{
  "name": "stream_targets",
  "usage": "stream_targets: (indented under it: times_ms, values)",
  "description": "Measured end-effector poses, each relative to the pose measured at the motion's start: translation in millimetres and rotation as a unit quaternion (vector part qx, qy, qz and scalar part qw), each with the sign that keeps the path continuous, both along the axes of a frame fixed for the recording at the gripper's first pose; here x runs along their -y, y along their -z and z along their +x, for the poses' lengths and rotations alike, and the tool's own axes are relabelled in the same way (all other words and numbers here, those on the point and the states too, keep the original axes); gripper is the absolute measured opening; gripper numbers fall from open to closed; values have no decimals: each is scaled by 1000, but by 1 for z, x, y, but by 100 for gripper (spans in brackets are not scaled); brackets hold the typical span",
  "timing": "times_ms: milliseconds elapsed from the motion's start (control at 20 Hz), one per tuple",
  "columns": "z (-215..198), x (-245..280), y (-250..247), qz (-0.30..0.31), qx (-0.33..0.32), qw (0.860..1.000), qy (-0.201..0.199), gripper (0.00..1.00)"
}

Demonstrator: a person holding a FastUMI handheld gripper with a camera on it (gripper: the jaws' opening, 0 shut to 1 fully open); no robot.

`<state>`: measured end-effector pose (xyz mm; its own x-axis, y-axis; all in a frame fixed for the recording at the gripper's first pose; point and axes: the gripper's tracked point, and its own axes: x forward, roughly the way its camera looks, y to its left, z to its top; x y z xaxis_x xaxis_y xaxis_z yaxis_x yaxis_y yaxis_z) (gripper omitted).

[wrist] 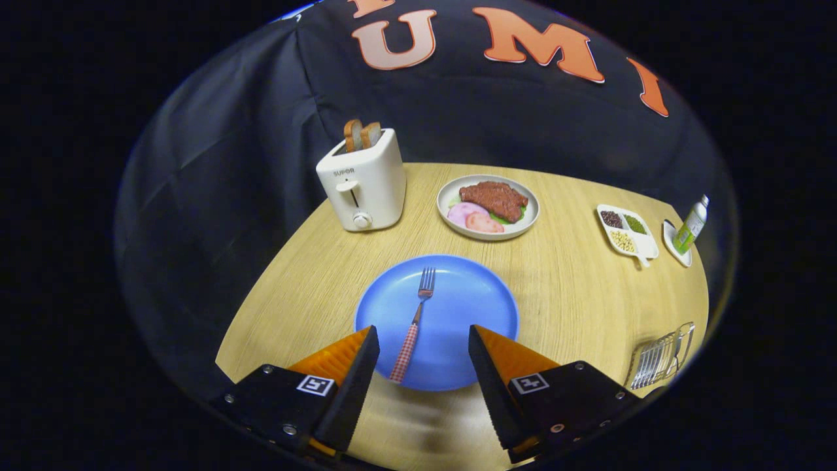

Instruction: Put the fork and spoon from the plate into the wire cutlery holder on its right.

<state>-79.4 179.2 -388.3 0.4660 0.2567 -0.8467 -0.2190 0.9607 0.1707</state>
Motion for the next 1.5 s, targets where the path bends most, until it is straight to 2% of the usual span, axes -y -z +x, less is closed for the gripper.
stream_targets:
  times_ms: [300,600,700,800,950,1150,1500]
  values:
    - [-10,-14,36,-30,-38,999,-23,82]
    - [-7,-17,63,-42,-60,997,-6,82]
    - [-7,-18,68,-42,-56,998,-1,78]
    - [-9,-20,72,-41,-54,998,4,68]
    - [-13,-21,79,-43,-54,998,4,41]
    - [-4,-14,80,-36,-31,998,43,18]
    - [-4,-16,78,-4,-42,998,38,8]
